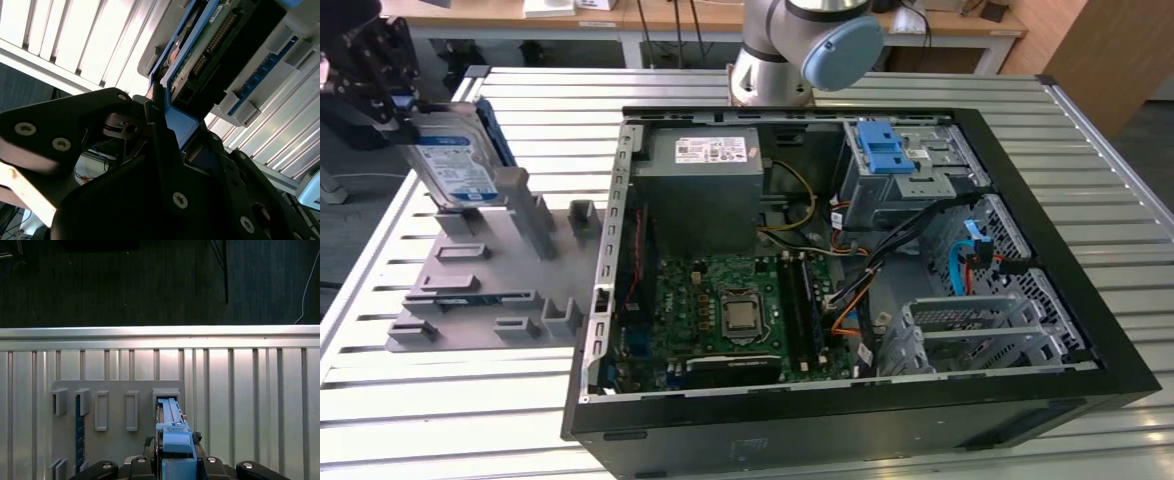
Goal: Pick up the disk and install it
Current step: 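Pick up the disk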
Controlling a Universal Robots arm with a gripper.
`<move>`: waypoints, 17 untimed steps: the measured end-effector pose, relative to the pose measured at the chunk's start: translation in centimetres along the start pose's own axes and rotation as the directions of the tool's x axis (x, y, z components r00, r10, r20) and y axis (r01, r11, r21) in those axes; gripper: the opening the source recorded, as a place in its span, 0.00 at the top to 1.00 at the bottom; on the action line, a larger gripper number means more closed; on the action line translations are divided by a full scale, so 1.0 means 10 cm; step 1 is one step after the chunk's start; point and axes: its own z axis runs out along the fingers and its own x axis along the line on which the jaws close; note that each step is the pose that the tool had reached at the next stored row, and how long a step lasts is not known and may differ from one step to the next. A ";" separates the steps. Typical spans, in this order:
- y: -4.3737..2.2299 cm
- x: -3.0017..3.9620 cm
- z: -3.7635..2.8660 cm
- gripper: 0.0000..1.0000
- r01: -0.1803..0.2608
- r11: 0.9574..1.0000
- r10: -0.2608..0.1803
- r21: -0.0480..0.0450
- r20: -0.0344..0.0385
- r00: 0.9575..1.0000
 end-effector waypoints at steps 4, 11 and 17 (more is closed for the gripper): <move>0.000 0.000 -0.028 0.64 0.000 1.000 0.000 0.000 0.000 1.000; 0.001 0.000 -0.072 0.64 0.000 1.000 0.000 0.000 0.000 1.000; 0.001 0.000 -0.113 0.64 0.000 1.000 0.000 0.000 0.000 1.000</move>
